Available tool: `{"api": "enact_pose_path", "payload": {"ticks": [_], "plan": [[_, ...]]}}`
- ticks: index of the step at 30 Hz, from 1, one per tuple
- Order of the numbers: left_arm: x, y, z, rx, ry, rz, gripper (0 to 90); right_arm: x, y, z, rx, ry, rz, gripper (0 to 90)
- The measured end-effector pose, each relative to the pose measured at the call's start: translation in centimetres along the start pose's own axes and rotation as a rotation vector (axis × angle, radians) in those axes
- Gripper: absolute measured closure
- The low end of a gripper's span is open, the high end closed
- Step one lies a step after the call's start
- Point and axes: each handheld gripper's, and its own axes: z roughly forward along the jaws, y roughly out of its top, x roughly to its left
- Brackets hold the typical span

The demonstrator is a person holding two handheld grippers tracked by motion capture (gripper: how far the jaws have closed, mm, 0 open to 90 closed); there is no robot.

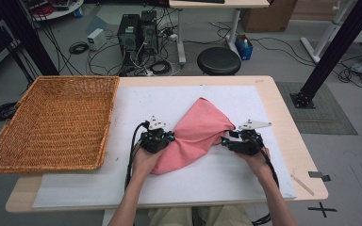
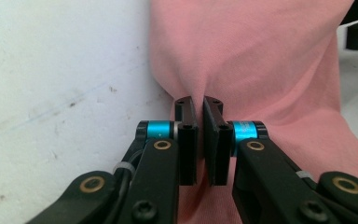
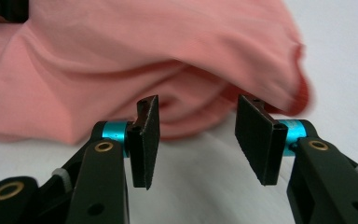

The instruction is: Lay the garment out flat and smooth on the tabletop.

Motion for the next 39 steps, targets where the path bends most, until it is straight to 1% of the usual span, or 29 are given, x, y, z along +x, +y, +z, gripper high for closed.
{"api": "enact_pose_path", "payload": {"ticks": [2,3,4,6,7,8,10,12,13,15,18,19,20,21,22,23,24,25,26,27,28,29,30,32,33,35,36,38,39], "plan": [[-0.1,-0.2,0.0,0.001,-0.01,0.005,84.3,0.8,0.4,1.2,0.016,-0.008,-0.023,50.4],[-0.2,-0.3,0.0,0.004,-0.012,0.01,84.2,1.1,0.6,1.8,0.031,-0.009,-0.032,52.5],[-0.3,-0.3,0.0,0.003,-0.014,0.016,84.1,1.4,0.7,2.4,0.042,-0.003,-0.044,59.4],[-0.4,-0.5,-0.2,0.002,-0.017,0.024,83.8,1.9,0.7,3.1,0.05,0.0,-0.073,77.2],[-0.3,-0.5,-0.4,0.0,-0.015,0.023,83.7,1.9,0.7,3.3,0.054,-0.008,-0.077,83.6],[-0.2,-0.6,-0.6,-0.002,-0.012,0.023,83.8,1.9,0.6,3.4,0.056,-0.015,-0.071,86.6],[0.1,-0.8,-1.3,-0.018,0.002,0.019,85.3,1.5,0.6,3.0,0.061,-0.022,-0.06,88.0],[0.5,-1.0,-2.0,-0.043,0.006,-0.008,86.6,1.1,0.5,2.4,0.053,-0.048,-0.065,88.2],[0.6,-1.1,-2.4,-0.05,0.012,-0.014,87.0,0.8,0.4,2.0,0.051,-0.058,-0.063,88.3],[0.9,-1.4,-2.9,-0.049,0.016,-0.02,87.1,0.2,0.2,1.2,0.035,-0.064,-0.054,88.3],[1.1,-1.9,-3.1,-0.032,0.021,-0.029,87.1,-0.7,-0.6,0.4,0.036,-0.077,-0.037,88.5],[1.2,-2.0,-3.1,-0.032,0.01,-0.036,86.7,-1.0,-1.0,0.2,0.04,-0.079,-0.025,88.5],[1.2,-2.0,-3.1,-0.037,0.006,-0.041,83.5,-1.2,-1.3,0.1,0.042,-0.07,-0.01,88.5],[1.1,-1.9,-3.2,-0.049,0.008,-0.04,77.5,-1.3,-1.5,-0.1,0.043,-0.064,-0.015,88.5],[1.0,-1.6,-3.2,-0.065,0.007,-0.039,72.1,-1.3,-1.7,-0.2,0.044,-0.069,-0.027,88.5],[0.9,-1.2,-3.2,-0.075,0.006,-0.03,66.2,-1.2,-1.7,-0.4,0.043,-0.069,-0.033,88.4],[0.6,-0.7,-3.1,-0.08,0.005,-0.01,62.1,-1.1,-1.7,-0.5,0.041,-0.068,-0.039,87.9],[0.3,-0.2,-2.9,-0.083,-0.005,0.011,59.8,-1.1,-1.7,-0.6,0.034,-0.062,-0.042,84.6],[0.0,0.4,-2.5,-0.087,-0.02,0.03,57.9,-1.0,-1.7,-0.6,0.029,-0.049,-0.035,79.5],[-0.3,1.0,-2.1,-0.085,-0.029,0.053,55.8,-1.0,-1.6,-0.7,0.021,-0.051,-0.04,68.5],[-0.6,1.5,-1.6,-0.074,-0.033,0.08,54.8,-1.0,-1.5,-0.7,0.01,-0.06,-0.027,62.5],[-0.9,1.9,-0.9,-0.057,-0.033,0.108,53.9,-1.0,-1.4,-0.7,0.002,-0.051,-0.013,63.5],[-1.2,2.2,-0.1,-0.039,-0.035,0.126,53.3,-1.1,-1.4,-0.7,-0.011,-0.036,-0.009,63.5],[-1.4,2.5,1.8,0.011,-0.043,0.118,52.3,-1.0,-1.1,-0.1,-0.001,-0.03,-0.021,64.9],[-1.5,2.4,2.6,0.038,-0.049,0.112,52.3,-1.0,-1.0,0.4,0.015,-0.03,-0.024,68.4],[-1.9,2.2,3.9,0.083,-0.063,0.119,52.7,-0.7,-0.7,1.0,0.036,-0.024,-0.037,81.7],[-2.1,2.0,4.2,0.095,-0.073,0.121,54.2,-0.6,-0.6,1.1,0.041,-0.027,-0.049,86.7],[-2.3,1.8,4.4,0.122,-0.092,0.134,62.5,-0.5,-0.6,1.2,0.055,-0.031,-0.072,88.9],[-2.3,1.7,4.2,0.119,-0.107,0.135,68.0,-0.5,-0.7,1.0,0.059,-0.037,-0.077,89.1]]}}
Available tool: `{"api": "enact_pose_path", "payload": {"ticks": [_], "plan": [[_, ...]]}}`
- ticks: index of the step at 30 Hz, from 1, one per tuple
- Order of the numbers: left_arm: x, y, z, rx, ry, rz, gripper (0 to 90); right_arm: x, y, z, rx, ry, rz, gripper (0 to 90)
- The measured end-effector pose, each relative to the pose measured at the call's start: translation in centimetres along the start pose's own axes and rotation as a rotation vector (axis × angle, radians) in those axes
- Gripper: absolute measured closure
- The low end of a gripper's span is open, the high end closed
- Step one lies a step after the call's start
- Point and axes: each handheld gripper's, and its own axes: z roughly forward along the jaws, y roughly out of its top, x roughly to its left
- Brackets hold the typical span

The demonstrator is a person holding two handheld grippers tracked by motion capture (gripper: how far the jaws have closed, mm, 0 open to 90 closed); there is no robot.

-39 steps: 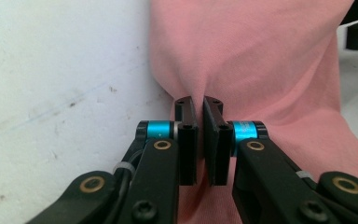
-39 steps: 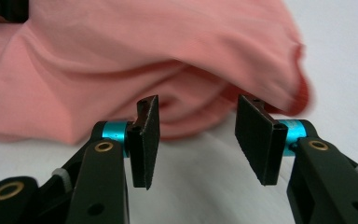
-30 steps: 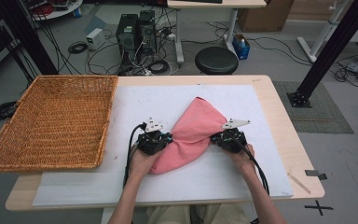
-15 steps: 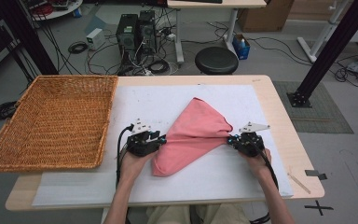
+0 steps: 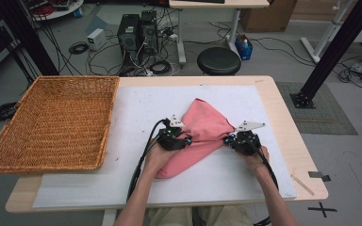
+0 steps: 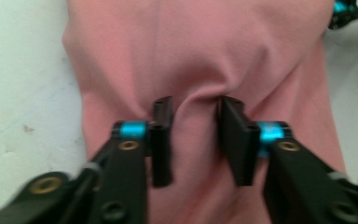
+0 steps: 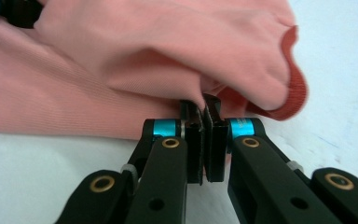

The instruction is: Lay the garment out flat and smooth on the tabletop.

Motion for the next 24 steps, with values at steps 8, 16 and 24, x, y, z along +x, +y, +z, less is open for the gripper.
{"api": "enact_pose_path", "payload": {"ticks": [8,16,24], "plan": [[-0.9,0.1,-2.3,-0.073,-0.103,0.049,70.8,-2.3,-0.9,-2.5,-0.035,-0.085,0.102,89.2],[2.0,0.9,-1.1,-0.106,0.057,-0.095,55.1,-3.4,-1.6,-3.8,-0.06,-0.063,0.158,65.1],[2.7,3.0,4.0,-0.01,0.095,-0.151,55.9,-1.7,-1.0,-1.6,-0.002,-0.017,0.069,68.4]]}}
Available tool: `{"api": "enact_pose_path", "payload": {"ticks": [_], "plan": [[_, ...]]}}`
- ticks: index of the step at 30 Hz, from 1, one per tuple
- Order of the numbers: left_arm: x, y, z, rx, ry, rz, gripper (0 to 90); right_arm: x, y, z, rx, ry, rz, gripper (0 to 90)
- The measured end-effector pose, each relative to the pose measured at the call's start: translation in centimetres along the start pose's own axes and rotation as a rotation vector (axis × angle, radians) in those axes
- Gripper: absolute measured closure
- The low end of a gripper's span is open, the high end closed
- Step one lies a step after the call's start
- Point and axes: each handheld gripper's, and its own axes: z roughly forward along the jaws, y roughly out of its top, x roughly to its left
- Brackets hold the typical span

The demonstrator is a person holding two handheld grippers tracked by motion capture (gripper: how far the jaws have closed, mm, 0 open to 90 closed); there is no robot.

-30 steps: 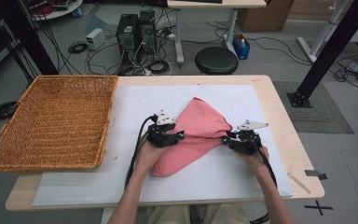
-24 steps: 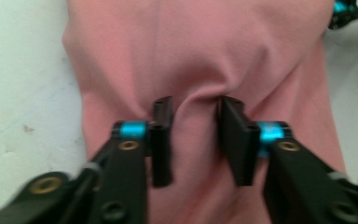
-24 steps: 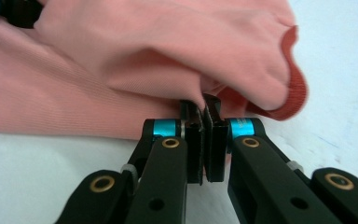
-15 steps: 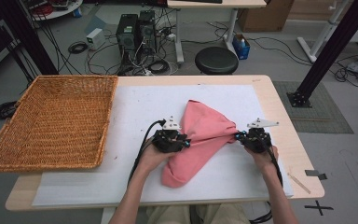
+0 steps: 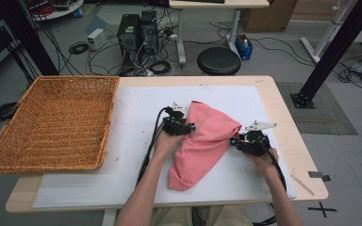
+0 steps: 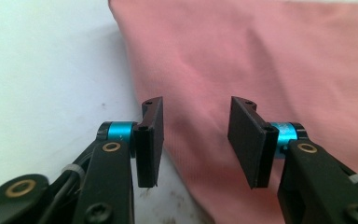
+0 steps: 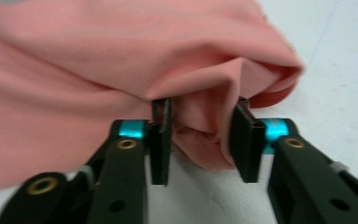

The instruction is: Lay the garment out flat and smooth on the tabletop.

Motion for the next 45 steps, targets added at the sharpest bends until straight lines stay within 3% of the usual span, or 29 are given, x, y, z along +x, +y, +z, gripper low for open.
{"api": "enact_pose_path", "payload": {"ticks": [2,3,4,5,6,9,12,14,16,18,21,24,27,30,32,34,35,37,41,43,44,45], "plan": [[-0.1,-0.4,0.7,0.013,-0.006,-0.007,63.0,0.0,-0.1,0.2,0.006,0.016,0.0,77.7],[-0.1,-0.4,0.6,0.015,0.001,0.009,66.9,0.1,-0.1,0.1,0.015,0.022,-0.002,81.3],[-0.1,-0.3,0.5,0.025,-0.022,0.016,77.0,0.1,-0.2,0.0,0.016,0.015,-0.016,84.2],[-0.1,-0.3,-0.2,0.024,-0.013,0.042,85.2,0.2,-0.2,-0.1,0.015,0.016,-0.02,85.0],[-0.1,-0.3,-0.2,0.024,-0.013,0.042,87.9,0.2,-0.2,-0.1,0.015,0.016,-0.02,85.0],[0.1,-0.6,-1.7,-0.011,-0.03,0.041,88.1,-0.2,-0.6,-0.7,0.009,0.001,-0.01,86.0],[0.5,-1.5,-4.1,-0.014,-0.03,0.065,88.2,-0.4,-1.2,-1.4,0.005,-0.016,-0.003,86.1],[0.8,-2.4,-5.6,-0.017,-0.071,0.044,88.2,-0.6,-1.8,-2.2,0.004,0.009,-0.003,86.0],[0.8,-3.2,-6.6,0.002,-0.133,0.05,88.0,-0.5,-2.3,-3.1,0.009,0.04,-0.014,85.1],[1.0,-3.7,-7.1,0.004,-0.164,0.046,86.3,-0.5,-2.5,-3.7,0.003,0.07,-0.005,78.0],[1.8,-3.2,-7.0,-0.065,-0.101,-0.01,65.4,-0.6,-1.9,-4.3,-0.027,0.07,0.033,62.8],[2.0,-2.3,-5.7,-0.091,-0.077,-0.042,54.7,-0.6,-0.3,-4.6,-0.122,0.041,0.082,56.1],[1.3,-1.5,-3.6,-0.064,-0.07,-0.045,52.6,-0.8,1.2,-3.2,-0.117,0.005,0.092,54.7],[0.4,-1.5,-1.7,-0.009,-0.08,-0.002,53.9,-0.4,1.5,-0.7,-0.012,0.012,0.039,56.3],[0.0,-1.9,-1.0,0.009,-0.088,0.021,64.2,0.0,1.1,0.7,0.067,0.031,0.011,68.0],[0.1,-2.0,-1.2,0.014,-0.079,0.039,75.3,0.4,0.7,0.9,0.04,0.037,-0.01,78.9],[0.2,-2.0,-1.5,0.026,-0.089,0.046,82.2,0.6,0.6,0.8,0.038,0.032,-0.02,80.7],[0.2,-2.3,-2.2,0.055,-0.119,0.065,86.9,0.5,0.5,0.4,0.04,0.036,-0.025,81.6],[-1.3,-3.7,-4.6,0.101,-0.195,0.166,87.4,0.7,-0.5,-1.1,0.014,0.046,-0.017,80.3],[-1.9,-4.4,-5.7,0.104,-0.227,0.192,87.1,0.9,-1.2,-1.7,0.016,0.069,-0.009,68.9],[-2.0,-4.5,-6.1,0.094,-0.216,0.201,85.0,1.0,-1.5,-2.0,0.014,0.077,0.0,61.0],[-1.9,-4.4,-6.5,0.062,-0.195,0.199,76.9,0.8,-1.6,-2.3,0.004,0.073,0.014,55.7]]}}
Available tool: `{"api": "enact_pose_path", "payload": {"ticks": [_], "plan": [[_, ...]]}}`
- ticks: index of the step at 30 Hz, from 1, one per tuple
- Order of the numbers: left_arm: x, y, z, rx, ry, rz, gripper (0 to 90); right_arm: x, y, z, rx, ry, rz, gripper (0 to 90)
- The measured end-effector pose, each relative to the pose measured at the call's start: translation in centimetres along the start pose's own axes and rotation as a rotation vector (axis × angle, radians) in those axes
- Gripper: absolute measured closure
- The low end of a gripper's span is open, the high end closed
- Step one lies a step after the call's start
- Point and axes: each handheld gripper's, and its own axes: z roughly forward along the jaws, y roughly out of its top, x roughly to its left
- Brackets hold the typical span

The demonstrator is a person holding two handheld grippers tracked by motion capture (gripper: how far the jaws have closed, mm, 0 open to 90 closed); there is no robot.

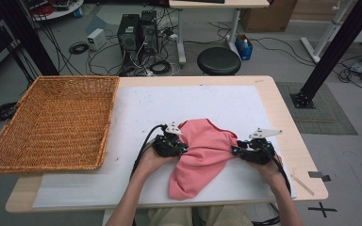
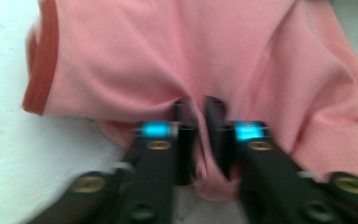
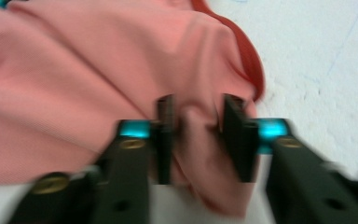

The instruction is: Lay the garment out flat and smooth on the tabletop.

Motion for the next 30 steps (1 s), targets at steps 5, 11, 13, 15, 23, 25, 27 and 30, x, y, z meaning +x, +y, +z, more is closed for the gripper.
{"api": "enact_pose_path", "payload": {"ticks": [5,11,13,15,23,25,27,30], "plan": [[2.2,1.7,-0.8,-0.137,0.124,-0.096,57.0,-1.1,0.2,-1.5,-0.066,-0.046,0.086,53.6],[5.0,2.7,2.5,-0.088,0.193,-0.136,53.1,-1.6,1.0,0.3,-0.008,-0.042,0.098,50.8],[5.1,2.3,3.6,-0.049,0.165,-0.145,53.6,-1.5,1.0,1.4,0.034,-0.031,0.079,54.4],[5.0,2.1,4.2,-0.042,0.133,-0.14,62.6,-1.2,1.0,1.6,0.024,-0.007,0.055,69.9],[5.4,3.5,1.0,-0.187,0.183,-0.139,85.8,-1.7,3.0,1.1,-0.018,-0.058,-0.005,86.5],[5.5,4.4,-0.9,-0.271,0.212,-0.13,85.8,-1.9,4.6,0.3,-0.07,-0.08,-0.024,86.5],[5.5,5.2,-2.6,-0.336,0.237,-0.126,85.8,-2.0,6.1,-0.6,-0.126,-0.1,-0.04,86.4],[5.7,5.5,-3.9,-0.36,0.258,-0.132,85.4,-1.9,7.7,-1.6,-0.194,-0.122,-0.047,82.4]]}}
